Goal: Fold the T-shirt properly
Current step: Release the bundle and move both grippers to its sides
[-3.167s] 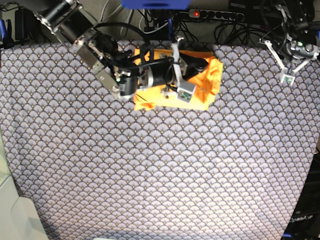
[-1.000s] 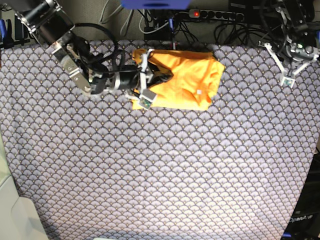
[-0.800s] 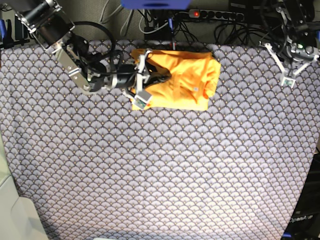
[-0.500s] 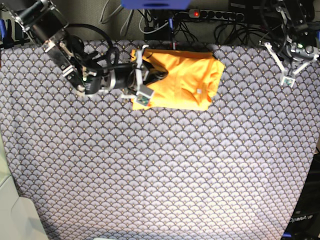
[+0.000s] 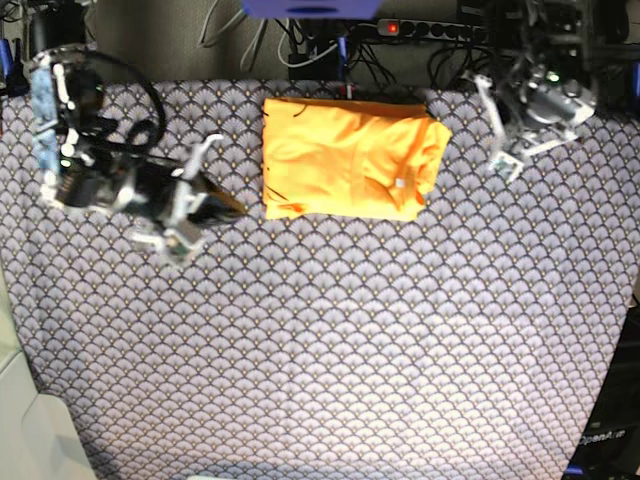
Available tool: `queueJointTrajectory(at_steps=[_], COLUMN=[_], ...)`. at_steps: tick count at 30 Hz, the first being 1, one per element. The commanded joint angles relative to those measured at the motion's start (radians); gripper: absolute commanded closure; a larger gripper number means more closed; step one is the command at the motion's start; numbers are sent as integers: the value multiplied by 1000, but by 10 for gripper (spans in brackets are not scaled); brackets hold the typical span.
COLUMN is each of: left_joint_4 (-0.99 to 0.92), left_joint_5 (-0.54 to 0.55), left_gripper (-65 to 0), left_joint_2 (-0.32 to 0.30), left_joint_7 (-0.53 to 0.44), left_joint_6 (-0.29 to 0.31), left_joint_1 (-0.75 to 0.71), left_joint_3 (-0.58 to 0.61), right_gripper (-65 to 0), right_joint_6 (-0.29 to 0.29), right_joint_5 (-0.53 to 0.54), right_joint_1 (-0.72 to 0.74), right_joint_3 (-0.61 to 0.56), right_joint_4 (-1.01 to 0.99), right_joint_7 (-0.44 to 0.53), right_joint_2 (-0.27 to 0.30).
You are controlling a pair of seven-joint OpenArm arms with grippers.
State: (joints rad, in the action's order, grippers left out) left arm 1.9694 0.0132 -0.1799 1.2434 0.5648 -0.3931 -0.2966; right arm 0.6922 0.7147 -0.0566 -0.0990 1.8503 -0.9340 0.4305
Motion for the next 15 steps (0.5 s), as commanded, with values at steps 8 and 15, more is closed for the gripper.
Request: queueJointTrajectory(at_steps=[8, 15], left_joint_4=[21, 20], left_joint_5=[-5, 0], left_gripper=[0, 0], left_joint_2=[-56, -46], left_joint_7=[-1, -12], left_joint_6=[-4, -4], left_joint_1=[-37, -33], left_joint_3=[254, 276], right_gripper=[0, 0], right_joint_6=[6, 6], right_joint_5=[18, 19], right_joint_1=[-87, -133], right_joint_3=[115, 129], right_joint_4=[19, 19], right_joint_7=[19, 19], right_joint_2=[66, 69])
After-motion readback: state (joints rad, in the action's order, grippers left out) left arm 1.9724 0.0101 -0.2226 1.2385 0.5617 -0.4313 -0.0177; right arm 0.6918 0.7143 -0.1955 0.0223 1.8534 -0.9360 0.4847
